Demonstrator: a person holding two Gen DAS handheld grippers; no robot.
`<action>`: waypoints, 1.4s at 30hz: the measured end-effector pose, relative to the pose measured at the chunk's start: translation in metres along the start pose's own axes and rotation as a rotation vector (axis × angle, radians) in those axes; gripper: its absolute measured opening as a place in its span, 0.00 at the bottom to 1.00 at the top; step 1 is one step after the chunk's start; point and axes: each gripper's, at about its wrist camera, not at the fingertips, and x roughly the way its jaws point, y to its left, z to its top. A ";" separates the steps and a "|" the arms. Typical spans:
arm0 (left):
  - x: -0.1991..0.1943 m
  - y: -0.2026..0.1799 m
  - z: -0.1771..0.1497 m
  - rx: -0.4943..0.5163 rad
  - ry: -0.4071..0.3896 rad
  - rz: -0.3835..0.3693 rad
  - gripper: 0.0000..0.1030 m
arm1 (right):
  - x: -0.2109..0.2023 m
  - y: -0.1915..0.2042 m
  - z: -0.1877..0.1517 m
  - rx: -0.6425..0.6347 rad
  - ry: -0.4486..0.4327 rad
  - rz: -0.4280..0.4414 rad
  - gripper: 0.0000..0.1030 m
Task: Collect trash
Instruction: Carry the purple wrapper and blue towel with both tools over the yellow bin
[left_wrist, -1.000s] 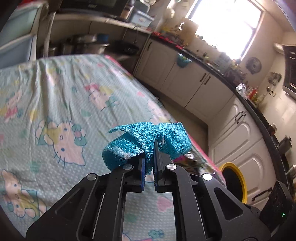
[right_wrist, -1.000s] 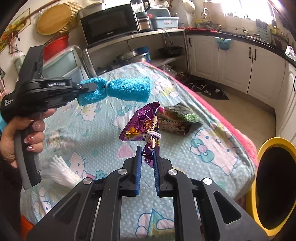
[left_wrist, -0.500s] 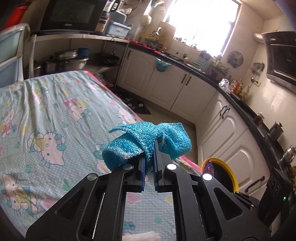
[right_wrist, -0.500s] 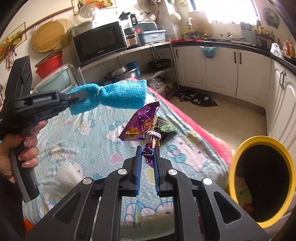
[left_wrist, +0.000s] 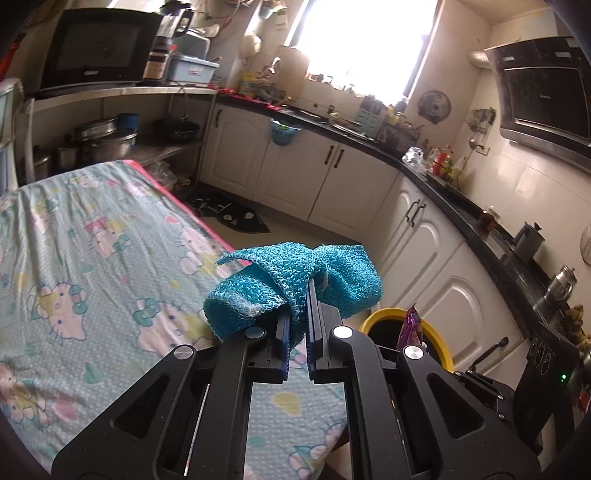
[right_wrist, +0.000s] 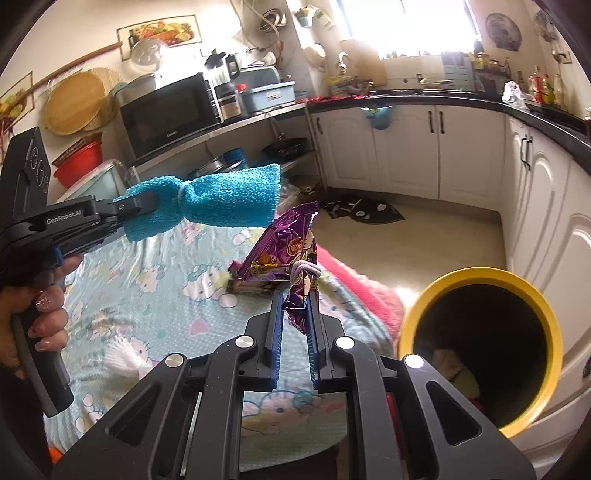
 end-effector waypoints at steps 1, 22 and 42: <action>0.001 -0.002 0.000 0.005 0.000 -0.004 0.03 | -0.002 -0.003 0.001 0.003 -0.004 -0.006 0.11; 0.021 -0.076 0.004 0.137 -0.002 -0.076 0.03 | -0.048 -0.058 0.003 0.069 -0.089 -0.163 0.11; 0.067 -0.134 -0.019 0.258 0.072 -0.101 0.03 | -0.066 -0.121 -0.013 0.175 -0.090 -0.318 0.11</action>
